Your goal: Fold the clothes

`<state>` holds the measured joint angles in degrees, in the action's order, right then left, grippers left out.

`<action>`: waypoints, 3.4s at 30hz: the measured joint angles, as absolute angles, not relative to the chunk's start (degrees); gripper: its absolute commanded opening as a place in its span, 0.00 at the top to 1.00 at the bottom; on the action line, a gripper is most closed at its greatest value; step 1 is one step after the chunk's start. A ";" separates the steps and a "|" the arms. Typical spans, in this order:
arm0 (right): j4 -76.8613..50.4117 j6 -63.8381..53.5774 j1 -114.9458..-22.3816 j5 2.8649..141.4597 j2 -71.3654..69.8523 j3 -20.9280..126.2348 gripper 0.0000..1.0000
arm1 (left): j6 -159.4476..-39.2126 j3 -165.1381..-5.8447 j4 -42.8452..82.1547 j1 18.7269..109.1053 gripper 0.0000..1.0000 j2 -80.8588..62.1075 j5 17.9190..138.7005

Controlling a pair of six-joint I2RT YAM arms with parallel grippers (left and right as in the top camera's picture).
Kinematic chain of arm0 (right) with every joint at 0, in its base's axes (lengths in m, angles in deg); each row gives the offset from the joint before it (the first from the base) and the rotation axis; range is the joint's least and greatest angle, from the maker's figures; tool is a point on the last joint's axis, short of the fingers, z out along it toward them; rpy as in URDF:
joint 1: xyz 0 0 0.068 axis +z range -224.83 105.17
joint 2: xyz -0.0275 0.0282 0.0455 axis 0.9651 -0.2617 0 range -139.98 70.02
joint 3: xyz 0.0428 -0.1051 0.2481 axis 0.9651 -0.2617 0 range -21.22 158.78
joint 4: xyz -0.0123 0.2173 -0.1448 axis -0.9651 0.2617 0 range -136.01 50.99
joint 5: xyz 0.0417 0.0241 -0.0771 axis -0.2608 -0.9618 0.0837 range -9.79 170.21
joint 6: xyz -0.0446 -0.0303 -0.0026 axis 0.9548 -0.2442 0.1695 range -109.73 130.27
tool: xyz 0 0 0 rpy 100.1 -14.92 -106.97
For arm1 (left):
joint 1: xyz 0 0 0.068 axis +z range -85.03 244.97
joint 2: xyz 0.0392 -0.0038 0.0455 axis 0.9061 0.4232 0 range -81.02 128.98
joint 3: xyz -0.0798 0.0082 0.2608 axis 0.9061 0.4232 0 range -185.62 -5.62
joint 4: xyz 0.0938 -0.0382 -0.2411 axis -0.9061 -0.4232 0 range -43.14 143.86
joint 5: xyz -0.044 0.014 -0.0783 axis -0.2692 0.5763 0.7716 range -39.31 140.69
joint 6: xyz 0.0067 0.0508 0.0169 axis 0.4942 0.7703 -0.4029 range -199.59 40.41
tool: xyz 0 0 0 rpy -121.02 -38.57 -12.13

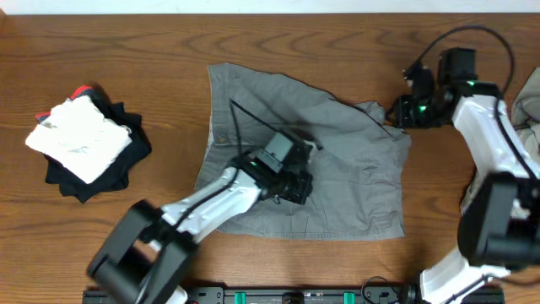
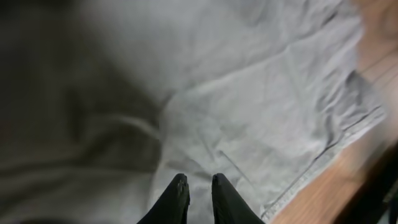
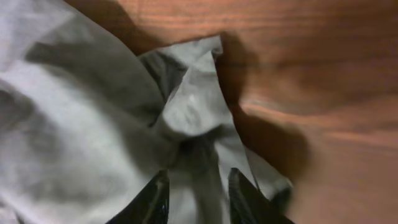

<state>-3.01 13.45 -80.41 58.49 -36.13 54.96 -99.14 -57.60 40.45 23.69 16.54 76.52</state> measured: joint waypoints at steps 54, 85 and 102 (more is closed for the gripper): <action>-3.66 8.36 -82.18 54.34 -54.67 68.73 0.57 | -102.18 -57.60 40.91 20.91 0.83 21.58 76.50; -3.40 8.36 -85.29 44.90 -52.04 71.72 0.52 | -102.29 -57.60 40.85 20.91 0.83 21.58 76.47; -4.47 8.33 -79.36 46.05 -54.27 71.72 0.55 | -102.29 -57.60 40.80 20.91 0.83 21.58 76.47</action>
<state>-4.47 8.33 -79.36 46.05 -54.27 71.72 -102.29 -57.60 40.80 20.91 21.58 76.47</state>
